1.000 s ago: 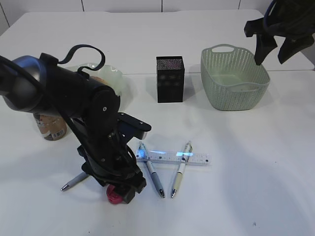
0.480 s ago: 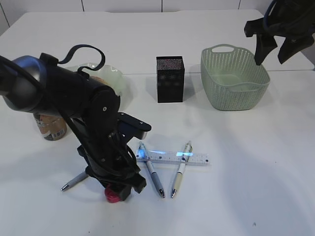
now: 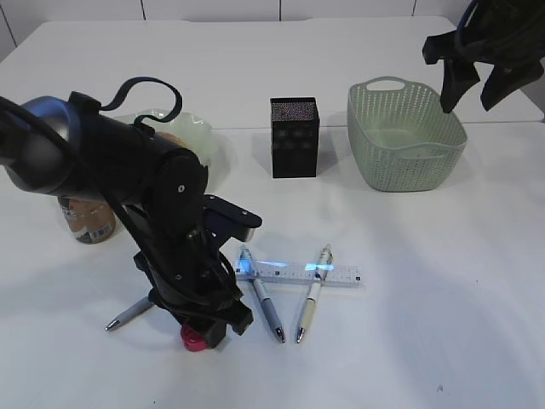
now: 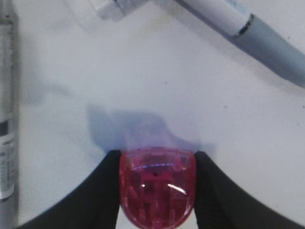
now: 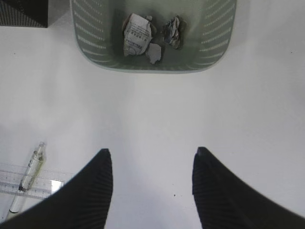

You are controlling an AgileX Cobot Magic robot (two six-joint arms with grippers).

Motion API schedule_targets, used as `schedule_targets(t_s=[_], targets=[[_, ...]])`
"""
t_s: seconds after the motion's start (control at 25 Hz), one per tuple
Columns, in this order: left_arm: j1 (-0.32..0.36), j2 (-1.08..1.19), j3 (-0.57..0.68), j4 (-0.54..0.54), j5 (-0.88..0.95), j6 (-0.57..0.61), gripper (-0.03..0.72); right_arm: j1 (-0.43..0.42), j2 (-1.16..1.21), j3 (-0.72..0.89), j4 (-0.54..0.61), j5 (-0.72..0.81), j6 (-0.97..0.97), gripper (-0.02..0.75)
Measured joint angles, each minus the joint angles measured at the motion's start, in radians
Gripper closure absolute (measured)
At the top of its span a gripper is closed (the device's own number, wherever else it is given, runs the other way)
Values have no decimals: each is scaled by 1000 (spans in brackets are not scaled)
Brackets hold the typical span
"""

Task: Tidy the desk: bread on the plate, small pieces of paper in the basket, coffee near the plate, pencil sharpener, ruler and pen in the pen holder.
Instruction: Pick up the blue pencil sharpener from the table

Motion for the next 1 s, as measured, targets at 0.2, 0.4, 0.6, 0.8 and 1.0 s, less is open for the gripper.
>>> schedule_targets(t_s=[0.2, 0.4, 0.6, 0.8, 1.0], targets=[[0, 0, -2, 0, 33, 0, 384, 0, 0, 0, 0, 0, 0, 312], [0, 0, -19, 0, 98, 0, 384, 0, 0, 0, 0, 0, 0, 312], [0, 0, -112, 0, 205, 0, 384, 0, 0, 0, 0, 0, 0, 312], [0, 0, -204, 0, 358, 0, 384, 0, 0, 0, 0, 0, 0, 312], [0, 0, -285, 2, 451, 0, 384, 0, 0, 0, 7, 0, 0, 312]])
